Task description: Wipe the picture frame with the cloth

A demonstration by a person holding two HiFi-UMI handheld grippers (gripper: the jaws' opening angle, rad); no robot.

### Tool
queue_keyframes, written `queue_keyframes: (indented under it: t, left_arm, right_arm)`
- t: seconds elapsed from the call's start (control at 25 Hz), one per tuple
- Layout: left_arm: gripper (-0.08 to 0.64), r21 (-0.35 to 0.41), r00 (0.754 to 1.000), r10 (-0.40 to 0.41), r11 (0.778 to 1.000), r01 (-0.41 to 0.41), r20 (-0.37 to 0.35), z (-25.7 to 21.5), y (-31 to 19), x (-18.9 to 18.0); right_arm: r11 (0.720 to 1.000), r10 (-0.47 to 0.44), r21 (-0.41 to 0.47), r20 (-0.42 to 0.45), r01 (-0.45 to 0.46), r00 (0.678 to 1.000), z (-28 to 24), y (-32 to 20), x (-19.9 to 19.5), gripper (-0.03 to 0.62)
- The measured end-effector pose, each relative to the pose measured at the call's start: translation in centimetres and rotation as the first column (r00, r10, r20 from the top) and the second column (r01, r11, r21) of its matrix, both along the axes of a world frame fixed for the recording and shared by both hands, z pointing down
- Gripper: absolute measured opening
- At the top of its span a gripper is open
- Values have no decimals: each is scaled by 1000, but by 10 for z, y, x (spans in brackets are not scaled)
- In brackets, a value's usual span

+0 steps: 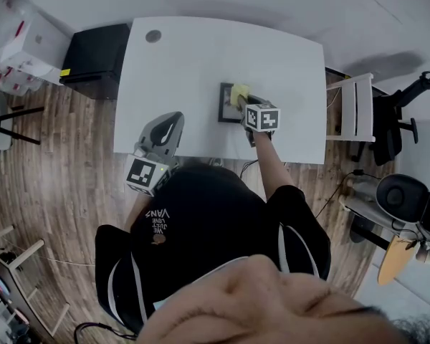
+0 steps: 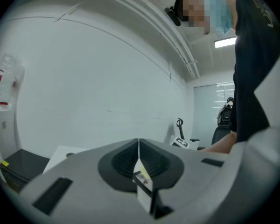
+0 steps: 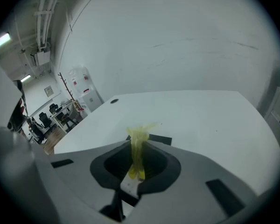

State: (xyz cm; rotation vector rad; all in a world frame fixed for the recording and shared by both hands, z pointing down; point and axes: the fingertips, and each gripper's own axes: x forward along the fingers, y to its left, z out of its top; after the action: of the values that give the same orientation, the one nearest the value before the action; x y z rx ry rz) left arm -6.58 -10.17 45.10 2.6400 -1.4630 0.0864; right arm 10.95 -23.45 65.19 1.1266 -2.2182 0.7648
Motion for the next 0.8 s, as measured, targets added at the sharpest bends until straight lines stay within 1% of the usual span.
queue_keyframes:
  t: [0.24,0.36,0.44,0.6,0.8]
  left_arm:
    - [17,-19,1000,-26,1000,25,-14,-2,2,-11]
    - [17,-12,1000,-30,999,30,0,2,4,-16]
    - [17,-12,999,-32,999,32,3,2,4,-19]
    - [17,-13,1000,-29,999,29,-4,1,3,-19]
    - [17,-21,1000,-21,1000,21,-7,2,0,-12]
  right_arm:
    - [999,-40,-34,43,42,998,8,10,-32,44]
    - [997,-61,-44,54,63,997,9,15,-44,44]
    - [996,-73,-54,47,76,996,13,17,-49,44]
    - [994,-79,-77,21,80,997,22,18,-48,44]
    - [993,-62,-98,8,63,998,27,17,-32,44]
